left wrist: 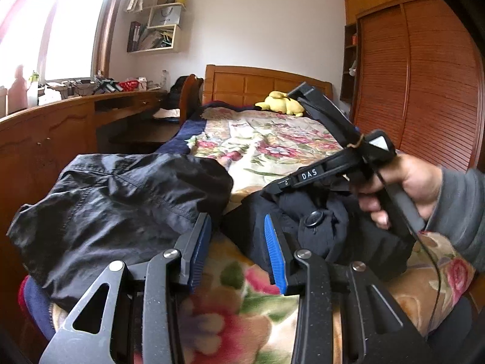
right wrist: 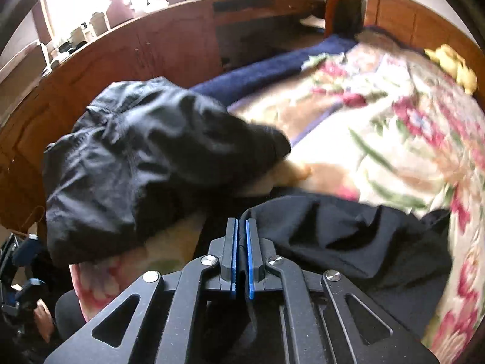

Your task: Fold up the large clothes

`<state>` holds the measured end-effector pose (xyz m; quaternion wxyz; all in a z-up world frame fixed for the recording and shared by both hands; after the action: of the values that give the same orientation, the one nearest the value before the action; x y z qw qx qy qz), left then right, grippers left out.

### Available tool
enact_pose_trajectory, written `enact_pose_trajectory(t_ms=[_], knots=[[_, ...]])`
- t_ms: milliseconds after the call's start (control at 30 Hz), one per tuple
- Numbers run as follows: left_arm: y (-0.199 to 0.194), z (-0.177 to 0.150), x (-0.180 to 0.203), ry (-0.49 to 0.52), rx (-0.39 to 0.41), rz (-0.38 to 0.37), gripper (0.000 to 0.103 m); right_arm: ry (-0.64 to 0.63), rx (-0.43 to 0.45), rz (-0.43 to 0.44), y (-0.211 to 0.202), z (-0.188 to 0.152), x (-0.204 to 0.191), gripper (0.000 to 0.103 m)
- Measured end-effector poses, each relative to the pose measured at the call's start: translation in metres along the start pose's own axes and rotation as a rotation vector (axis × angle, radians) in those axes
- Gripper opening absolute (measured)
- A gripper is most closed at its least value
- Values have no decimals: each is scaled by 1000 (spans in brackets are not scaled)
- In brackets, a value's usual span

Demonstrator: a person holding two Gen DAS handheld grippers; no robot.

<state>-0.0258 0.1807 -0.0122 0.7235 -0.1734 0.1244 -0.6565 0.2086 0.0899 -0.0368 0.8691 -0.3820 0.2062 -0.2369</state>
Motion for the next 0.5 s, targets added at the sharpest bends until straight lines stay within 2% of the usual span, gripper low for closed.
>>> enact_pose_trajectory(t_ms=[67, 133, 200, 233, 367, 500], knots=[[2, 3, 6, -3, -6, -20, 38, 9, 40, 12, -20, -2, 0, 12], [4, 7, 18, 8, -12, -46, 39, 10, 109, -22, -52, -7, 4, 35], [8, 9, 31, 26, -22, -59, 39, 0, 174, -77, -83, -15, 11, 54], [10, 10, 40, 42, -28, -64, 39, -1, 198, -105, -99, -22, 15, 58], [16, 15, 71, 93, -37, -98, 39, 34, 236, -207, -139, -65, 41, 63], [36, 5, 91, 132, -101, -99, 39, 85, 222, -270, -148, -105, 64, 63]])
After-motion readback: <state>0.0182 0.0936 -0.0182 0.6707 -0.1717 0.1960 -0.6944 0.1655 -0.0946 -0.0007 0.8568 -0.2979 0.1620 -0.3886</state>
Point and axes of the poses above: each gripper's, at about its wrist camera, not at the fingertips, and y roughly the way its jaws point, x to its right, z to its top, the point moved 5 cm from there along y, roughly the way its jaws point, and after that the axes turned 9 degrees about z, right-handed, at the moved point
